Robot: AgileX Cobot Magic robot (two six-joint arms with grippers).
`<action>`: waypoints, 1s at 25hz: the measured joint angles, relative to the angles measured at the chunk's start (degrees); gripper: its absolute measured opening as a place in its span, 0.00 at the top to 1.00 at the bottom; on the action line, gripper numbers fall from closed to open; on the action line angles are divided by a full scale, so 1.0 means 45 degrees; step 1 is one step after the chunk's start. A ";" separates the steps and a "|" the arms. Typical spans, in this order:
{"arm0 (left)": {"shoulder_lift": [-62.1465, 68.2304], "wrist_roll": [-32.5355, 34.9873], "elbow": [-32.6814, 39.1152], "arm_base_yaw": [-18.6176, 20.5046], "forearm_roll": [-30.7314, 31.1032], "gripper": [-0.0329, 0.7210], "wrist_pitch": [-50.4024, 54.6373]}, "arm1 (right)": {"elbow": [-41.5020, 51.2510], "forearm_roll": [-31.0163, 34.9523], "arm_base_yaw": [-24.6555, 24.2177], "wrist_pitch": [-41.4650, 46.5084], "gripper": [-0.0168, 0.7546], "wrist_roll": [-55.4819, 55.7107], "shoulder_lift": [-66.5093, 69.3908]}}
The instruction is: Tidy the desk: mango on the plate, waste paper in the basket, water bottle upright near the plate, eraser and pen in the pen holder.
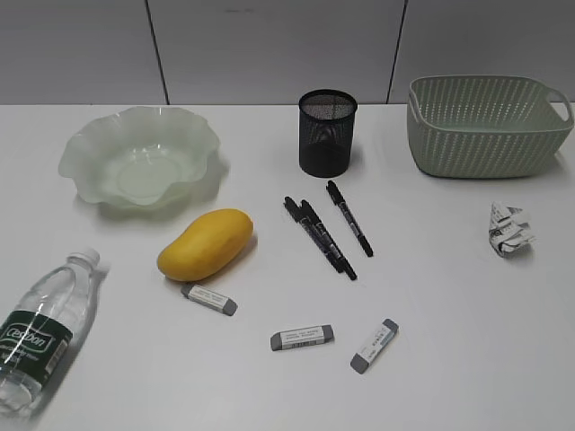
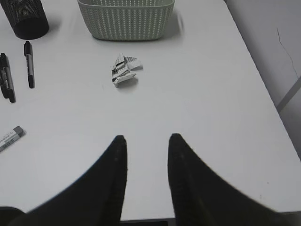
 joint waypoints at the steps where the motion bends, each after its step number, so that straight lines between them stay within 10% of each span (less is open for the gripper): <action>1: 0.0000 0.0000 0.0000 0.0000 0.0000 0.64 0.0000 | 0.0000 0.0000 0.0000 0.0000 0.65 0.0000 0.0000; 25: 0.0018 0.0000 -0.0017 0.0000 -0.0221 0.64 -0.0055 | 0.0000 0.0000 0.0000 0.0000 0.65 0.0000 0.0000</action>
